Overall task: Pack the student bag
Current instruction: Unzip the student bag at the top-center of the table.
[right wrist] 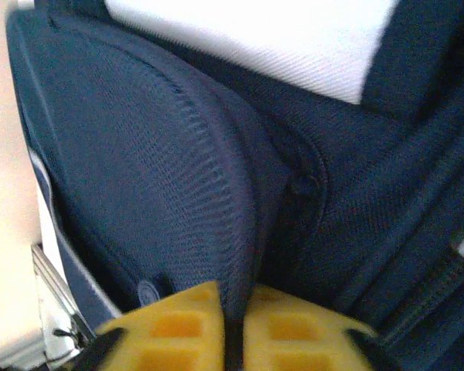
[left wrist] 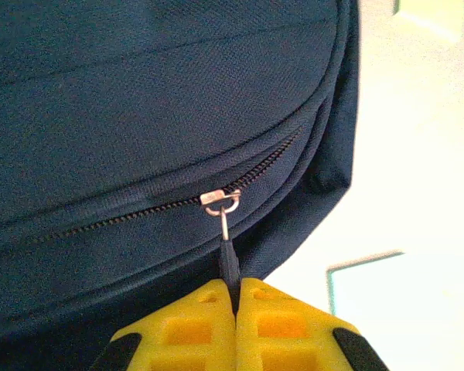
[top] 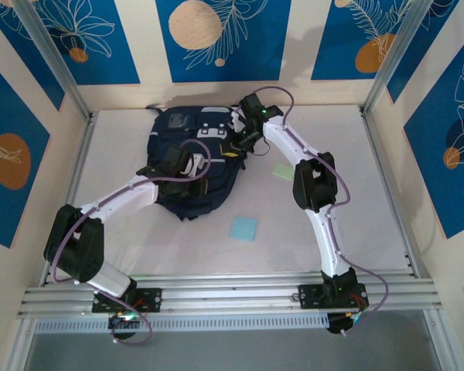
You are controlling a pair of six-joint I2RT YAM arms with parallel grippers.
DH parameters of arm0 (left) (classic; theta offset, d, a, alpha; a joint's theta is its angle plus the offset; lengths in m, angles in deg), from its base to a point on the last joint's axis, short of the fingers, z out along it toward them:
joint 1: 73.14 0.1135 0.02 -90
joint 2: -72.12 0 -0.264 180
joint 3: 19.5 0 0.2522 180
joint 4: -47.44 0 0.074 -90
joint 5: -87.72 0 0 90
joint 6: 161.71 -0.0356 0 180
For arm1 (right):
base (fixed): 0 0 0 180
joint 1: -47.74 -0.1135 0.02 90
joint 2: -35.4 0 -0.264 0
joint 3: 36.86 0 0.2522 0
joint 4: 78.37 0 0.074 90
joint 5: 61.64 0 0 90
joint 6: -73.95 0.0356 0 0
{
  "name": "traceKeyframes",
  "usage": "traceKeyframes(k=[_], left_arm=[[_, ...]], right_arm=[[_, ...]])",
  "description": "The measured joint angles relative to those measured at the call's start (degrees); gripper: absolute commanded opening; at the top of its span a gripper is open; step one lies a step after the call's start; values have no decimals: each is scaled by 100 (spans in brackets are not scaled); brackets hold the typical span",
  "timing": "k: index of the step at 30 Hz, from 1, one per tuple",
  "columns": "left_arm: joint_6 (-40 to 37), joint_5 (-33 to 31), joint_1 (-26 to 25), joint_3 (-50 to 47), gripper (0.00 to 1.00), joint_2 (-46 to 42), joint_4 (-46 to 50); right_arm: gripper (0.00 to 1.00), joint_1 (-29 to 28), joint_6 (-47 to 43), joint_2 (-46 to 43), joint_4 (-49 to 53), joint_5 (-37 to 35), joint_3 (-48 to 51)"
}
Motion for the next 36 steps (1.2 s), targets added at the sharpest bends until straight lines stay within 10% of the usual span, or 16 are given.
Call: traceKeyframes(k=[6, 15, 23, 29, 36], left_arm=[[472, 398, -291, 57, 0, 402, -136], [542, 413, -313, 472, 0, 664, 33], [577, 411, -313, 470, 0, 675, 37], [605, 149, -313, 315, 0, 656, 33], [603, -678, -197, -262, 0, 157, 59]], right_arm=[[64, 61, 393, -664, -872, -481, 990], [65, -168, 1738, -3464, -2594, -863, 5167], [66, -726, 2684, -3451, -3628, -933, 6332], [0, -813, 3182, -3217, -4079, -1134, 6472], [0, -649, 3307, -3270, -4387, -1290, 6701]])
